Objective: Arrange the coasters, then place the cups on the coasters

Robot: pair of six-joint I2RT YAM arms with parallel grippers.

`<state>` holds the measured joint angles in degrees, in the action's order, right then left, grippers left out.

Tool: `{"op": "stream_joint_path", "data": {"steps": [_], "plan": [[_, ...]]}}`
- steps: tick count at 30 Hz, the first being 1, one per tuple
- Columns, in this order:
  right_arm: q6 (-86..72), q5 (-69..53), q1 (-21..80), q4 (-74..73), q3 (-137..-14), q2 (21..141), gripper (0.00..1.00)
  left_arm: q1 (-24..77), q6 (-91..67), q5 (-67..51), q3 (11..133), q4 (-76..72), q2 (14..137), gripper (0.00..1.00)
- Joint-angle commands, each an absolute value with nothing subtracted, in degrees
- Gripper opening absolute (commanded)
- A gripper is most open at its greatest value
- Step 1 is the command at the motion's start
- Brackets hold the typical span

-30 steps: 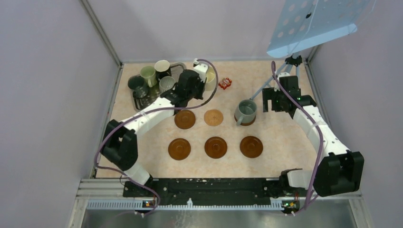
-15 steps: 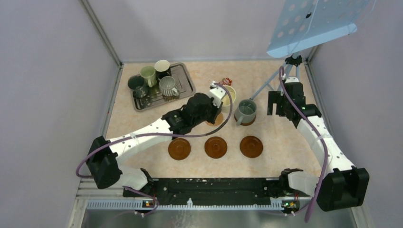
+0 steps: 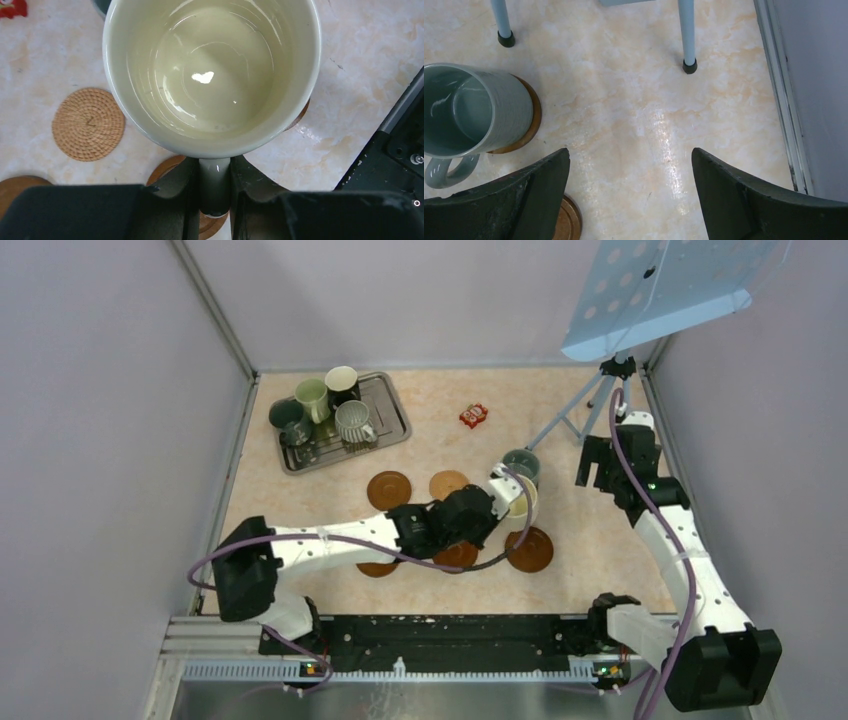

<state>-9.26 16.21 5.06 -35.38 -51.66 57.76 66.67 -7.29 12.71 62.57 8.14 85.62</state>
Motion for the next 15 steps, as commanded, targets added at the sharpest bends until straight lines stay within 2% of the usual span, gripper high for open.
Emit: {"op": "stream_joint_path", "data": {"steps": [1,15], "plan": [[-11.9,17.5,4.4,-34.3,-51.2,55.8,0.9,70.2,-12.5,18.5,67.2,-0.4,89.3,0.0],[-12.3,16.3,4.2,-33.8,-49.5,53.6,0.9,74.6,-21.6,22.1,75.6,7.1,102.6,0.0]]}}
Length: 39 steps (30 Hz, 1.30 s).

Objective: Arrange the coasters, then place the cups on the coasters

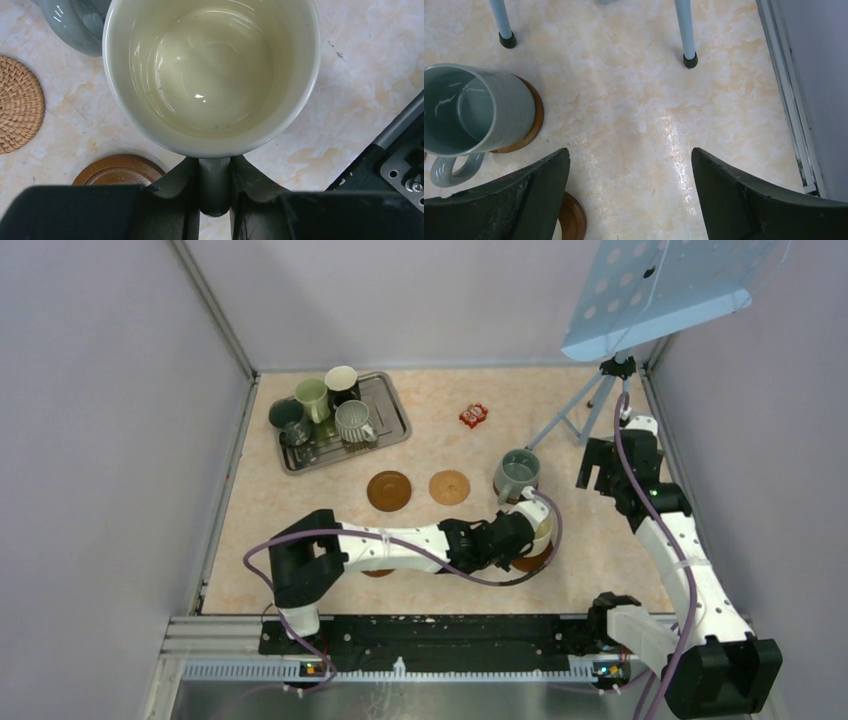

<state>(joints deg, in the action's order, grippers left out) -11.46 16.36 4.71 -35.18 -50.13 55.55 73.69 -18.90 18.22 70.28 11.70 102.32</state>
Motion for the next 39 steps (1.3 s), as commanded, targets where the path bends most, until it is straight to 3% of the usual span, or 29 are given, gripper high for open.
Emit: {"op": "stream_joint_path", "data": {"steps": [1,39], "plan": [[-12.4,16.4,4.1,-33.7,-49.1,53.4,0.9,74.9,-21.6,22.3,75.9,7.2,103.1,0.0],[-11.6,13.9,4.1,-34.3,-46.1,50.7,0.9,77.3,-22.9,23.9,78.1,9.2,108.8,0.0]]}}
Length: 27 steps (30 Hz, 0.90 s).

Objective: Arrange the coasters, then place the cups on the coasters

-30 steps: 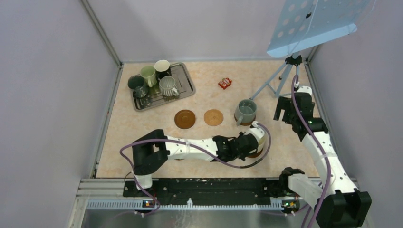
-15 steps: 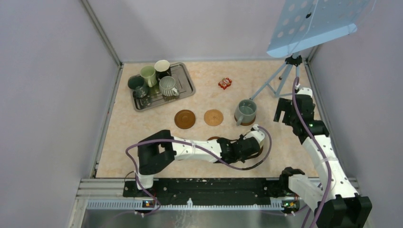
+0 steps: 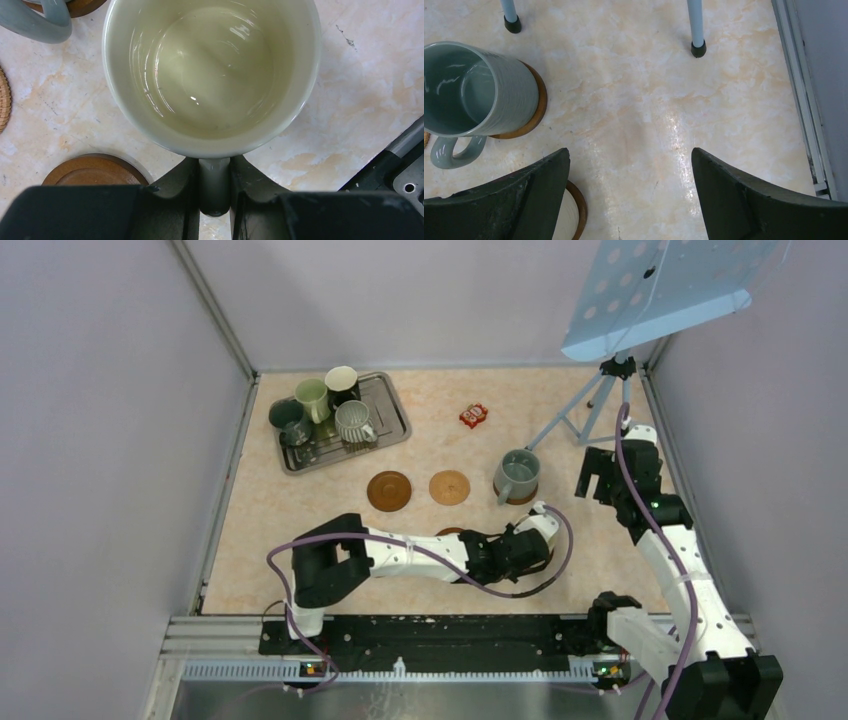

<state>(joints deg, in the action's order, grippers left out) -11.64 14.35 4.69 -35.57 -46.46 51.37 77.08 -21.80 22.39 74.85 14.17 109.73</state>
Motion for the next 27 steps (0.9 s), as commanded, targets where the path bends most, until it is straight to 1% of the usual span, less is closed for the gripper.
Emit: {"op": "stream_joint_path", "data": {"steps": [1,2,3,4,5,7,10,12,13,15,16,18,22,27], "plan": [[-11.5,13.7,4.1,-34.3,-46.1,50.7,0.9,77.3,-23.0,23.9,78.1,9.2,108.9,0.0],[-11.6,13.7,4.1,-34.2,-46.1,50.7,0.9,77.3,-23.1,24.0,78.2,9.4,109.1,0.0],[-11.5,13.6,4.1,-34.1,-46.1,50.7,0.9,77.3,-23.4,24.0,78.2,9.7,109.2,0.04],[-11.4,13.6,4.1,-34.2,-46.1,50.7,0.9,77.3,-23.5,24.1,78.3,9.9,109.3,0.1],[-11.4,13.6,4.1,-34.1,-46.1,50.6,0.9,77.3,-23.6,24.0,78.4,10.1,109.4,0.15],[-11.4,13.6,4.1,-34.2,-46.1,50.6,0.9,77.3,-23.6,23.7,78.6,10.3,109.6,0.2],[-11.4,13.5,4.0,-34.2,-46.0,50.4,0.9,77.3,-23.6,22.8,79.0,10.5,109.9,0.32],[-11.5,13.6,4.1,-34.2,-46.0,50.2,0.9,77.3,-23.6,22.6,79.3,10.7,109.9,0.36],[-11.5,13.7,4.0,-34.2,-46.0,50.1,0.9,77.2,-23.5,22.6,79.5,10.8,109.9,0.39],[-11.4,13.8,4.1,-34.2,-46.0,50.1,0.9,77.3,-23.4,22.4,79.7,11.3,109.7,0.5],[-11.3,13.9,4.1,-34.2,-46.0,50.1,0.9,77.3,-23.2,22.3,79.7,11.5,109.4,0.53],[-11.2,13.8,4.1,-34.2,-46.0,50.1,0.9,77.3,-22.8,22.7,79.7,11.7,108.6,0.57],[-11.1,13.7,4.1,-34.1,-46.0,50.0,0.9,77.3,-21.4,22.0,79.3,12.2,105.7,0.6],[-11.0,13.5,4.1,-34.1,-46.0,49.9,0.9,77.1,-19.5,23.2,76.8,12.3,100.0,0.69]]}}
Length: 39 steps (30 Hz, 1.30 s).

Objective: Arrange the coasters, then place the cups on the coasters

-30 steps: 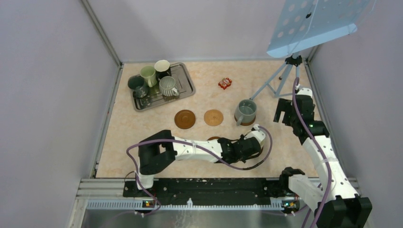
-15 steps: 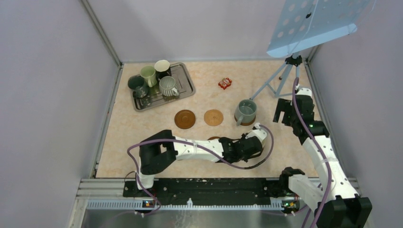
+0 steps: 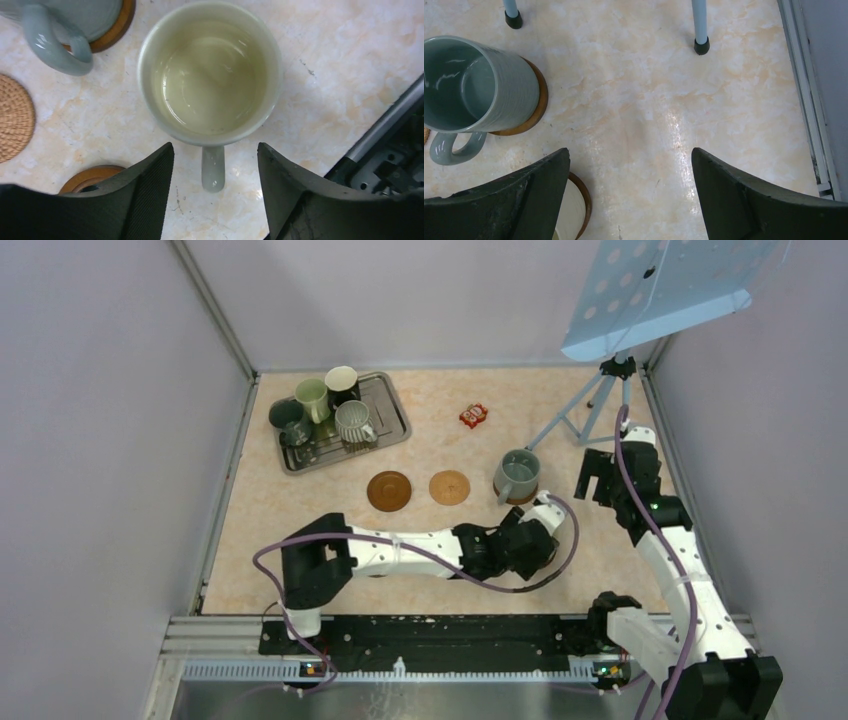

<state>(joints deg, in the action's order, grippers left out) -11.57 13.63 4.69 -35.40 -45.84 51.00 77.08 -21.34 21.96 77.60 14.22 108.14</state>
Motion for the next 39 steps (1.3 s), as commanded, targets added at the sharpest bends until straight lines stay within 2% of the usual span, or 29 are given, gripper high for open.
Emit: {"op": "stream_joint_path", "data": {"steps": [1,5,7,9,19,26,29,39], "plan": [[-11.0,13.4,4.1,-34.1,-46.0,49.9,0.9,76.9,-19.2,23.3,75.9,12.2,98.6,0.7],[-10.7,12.7,4.1,-34.1,-45.9,49.7,0.9,73.7,-18.0,19.2,72.0,11.5,92.5,0.86],[-10.6,12.2,4.1,-34.2,-45.9,49.6,0.9,70.9,-17.0,15.4,70.6,11.0,90.2,0.98],[-10.4,11.9,4.1,-34.1,-46.0,49.6,0.9,68.0,-15.2,13.1,69.7,10.7,88.8,0.99],[-10.1,11.3,4.0,-34.2,-46.4,50.3,0.91,65.4,-7.0,4.8,68.0,15.8,91.6,0.97],[-10.2,11.2,4.1,-34.5,-46.6,50.6,0.91,65.9,-9.1,9.0,69.3,16.6,97.8,0.74],[-10.2,11.3,4.1,-34.6,-46.6,50.3,0.91,66.0,-9.7,8.1,70.9,17.4,99.8,0.69],[-10.1,11.6,4.1,-34.5,-46.1,50.0,0.9,69.5,-9.7,6.7,72.0,16.9,101.9,0.73]]}}
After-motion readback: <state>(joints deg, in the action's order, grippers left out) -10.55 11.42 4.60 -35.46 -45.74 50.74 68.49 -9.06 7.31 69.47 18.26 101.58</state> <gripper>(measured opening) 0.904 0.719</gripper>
